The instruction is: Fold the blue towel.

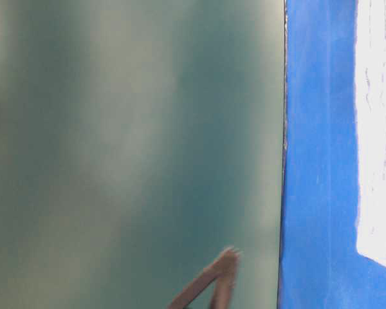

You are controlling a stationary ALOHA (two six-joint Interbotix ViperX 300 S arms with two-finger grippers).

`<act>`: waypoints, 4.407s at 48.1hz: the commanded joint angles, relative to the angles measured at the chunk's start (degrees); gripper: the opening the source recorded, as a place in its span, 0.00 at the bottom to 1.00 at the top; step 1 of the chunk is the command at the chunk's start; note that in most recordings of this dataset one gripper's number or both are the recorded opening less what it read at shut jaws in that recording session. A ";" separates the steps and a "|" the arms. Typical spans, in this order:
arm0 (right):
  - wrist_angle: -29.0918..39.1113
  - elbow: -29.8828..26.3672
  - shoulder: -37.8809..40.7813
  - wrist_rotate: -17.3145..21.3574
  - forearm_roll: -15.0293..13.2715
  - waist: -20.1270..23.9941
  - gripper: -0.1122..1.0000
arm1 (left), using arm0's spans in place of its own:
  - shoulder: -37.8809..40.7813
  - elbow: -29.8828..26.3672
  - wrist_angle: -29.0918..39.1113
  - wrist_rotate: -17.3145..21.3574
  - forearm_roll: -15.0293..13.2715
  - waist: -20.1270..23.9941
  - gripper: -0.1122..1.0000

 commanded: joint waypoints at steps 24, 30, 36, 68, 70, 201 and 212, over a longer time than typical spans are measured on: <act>-5.98 -0.35 20.57 0.09 -2.11 -1.41 0.63 | 18.63 -6.24 0.79 0.18 -0.09 4.04 0.91; -7.12 -0.53 23.55 0.00 -2.29 -1.49 0.63 | 20.04 -6.24 0.79 0.26 -0.09 4.39 0.90; -7.91 -0.79 25.66 0.00 -2.29 -1.41 0.62 | 21.27 -6.06 0.88 0.35 -0.09 4.39 0.88; -9.14 -0.88 27.33 0.26 -1.85 -1.41 0.15 | 22.68 -6.50 7.82 1.85 0.00 1.41 0.16; -9.14 -0.88 27.25 0.35 -1.85 -1.41 0.15 | 22.50 -6.59 8.09 1.85 0.00 1.41 0.15; -4.92 -5.27 21.97 30.67 5.01 53.88 0.15 | 12.92 -14.06 26.02 -16.44 0.00 -32.08 0.15; -3.60 -5.80 21.62 30.67 7.56 55.28 0.19 | 12.74 -14.41 26.19 -16.44 0.00 -32.08 0.46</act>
